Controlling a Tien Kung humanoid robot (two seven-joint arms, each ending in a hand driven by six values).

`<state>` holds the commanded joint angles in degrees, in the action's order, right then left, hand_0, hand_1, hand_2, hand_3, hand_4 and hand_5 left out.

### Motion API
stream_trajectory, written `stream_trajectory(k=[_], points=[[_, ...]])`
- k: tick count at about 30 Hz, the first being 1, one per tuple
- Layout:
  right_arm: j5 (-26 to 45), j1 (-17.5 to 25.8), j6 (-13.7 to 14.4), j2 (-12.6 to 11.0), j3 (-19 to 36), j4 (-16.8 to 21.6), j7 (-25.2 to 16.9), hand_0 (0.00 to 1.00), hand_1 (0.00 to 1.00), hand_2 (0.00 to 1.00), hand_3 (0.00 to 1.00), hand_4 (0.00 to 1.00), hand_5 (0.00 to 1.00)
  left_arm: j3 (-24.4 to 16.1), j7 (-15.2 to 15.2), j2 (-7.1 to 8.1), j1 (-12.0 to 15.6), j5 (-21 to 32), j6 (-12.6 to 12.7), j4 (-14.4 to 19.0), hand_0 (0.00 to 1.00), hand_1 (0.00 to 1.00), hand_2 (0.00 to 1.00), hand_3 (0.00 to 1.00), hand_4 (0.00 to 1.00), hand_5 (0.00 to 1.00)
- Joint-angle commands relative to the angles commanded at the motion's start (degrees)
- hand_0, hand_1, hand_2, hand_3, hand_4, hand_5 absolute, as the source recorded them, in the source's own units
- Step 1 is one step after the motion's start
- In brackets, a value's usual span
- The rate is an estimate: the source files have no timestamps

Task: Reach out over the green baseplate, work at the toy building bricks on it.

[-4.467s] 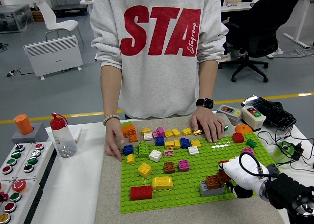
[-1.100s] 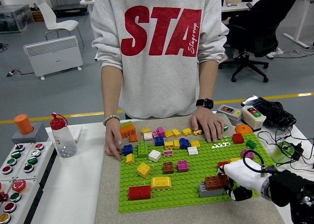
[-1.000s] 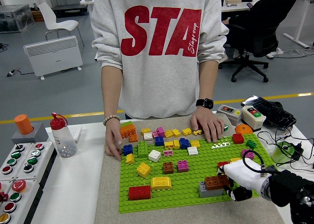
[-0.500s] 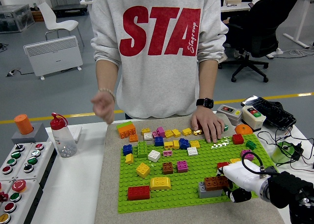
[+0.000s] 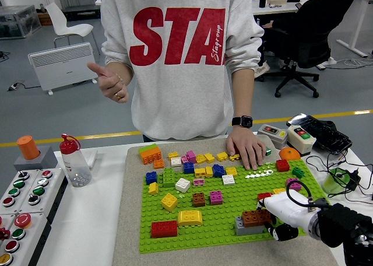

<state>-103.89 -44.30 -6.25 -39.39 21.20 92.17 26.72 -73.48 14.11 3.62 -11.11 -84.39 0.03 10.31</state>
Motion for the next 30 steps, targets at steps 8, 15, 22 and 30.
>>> stream_trajectory(k=[8, 15, 22, 30], points=[[-1.35, 0.02, -1.39, -0.15, 0.7, 0.14, -0.03, 0.257, 0.381, 0.549, 0.66, 0.611, 0.338, 0.02, -0.04, 0.03, -0.16, 0.07, -0.02, 0.0, 0.651, 0.69, 0.668, 0.564, 0.285, 0.998], [-2.11, 0.06, -2.39, -0.17, 0.92, -0.1, 0.19, 0.281, 0.421, 0.647, 0.768, 0.652, 0.373, 0.03, -0.08, 0.06, -0.28, 0.14, 0.0, 0.0, 0.652, 0.69, 0.668, 0.564, 0.285, 0.998], [-2.45, 0.06, -3.21, -0.18, 1.1, -0.24, 0.57, 0.3, 0.457, 0.758, 0.864, 0.746, 0.469, 0.04, -0.09, 0.07, -0.34, 0.14, 0.0, 0.0, 0.652, 0.69, 0.668, 0.564, 0.285, 0.998], [-2.92, 0.11, -2.98, -0.23, 1.37, -0.26, 0.98, 0.305, 0.457, 0.772, 0.867, 0.766, 0.484, 0.03, -0.09, 0.08, -0.41, 0.1, 0.0, 0.0, 0.652, 0.689, 0.668, 0.564, 0.285, 0.998]])
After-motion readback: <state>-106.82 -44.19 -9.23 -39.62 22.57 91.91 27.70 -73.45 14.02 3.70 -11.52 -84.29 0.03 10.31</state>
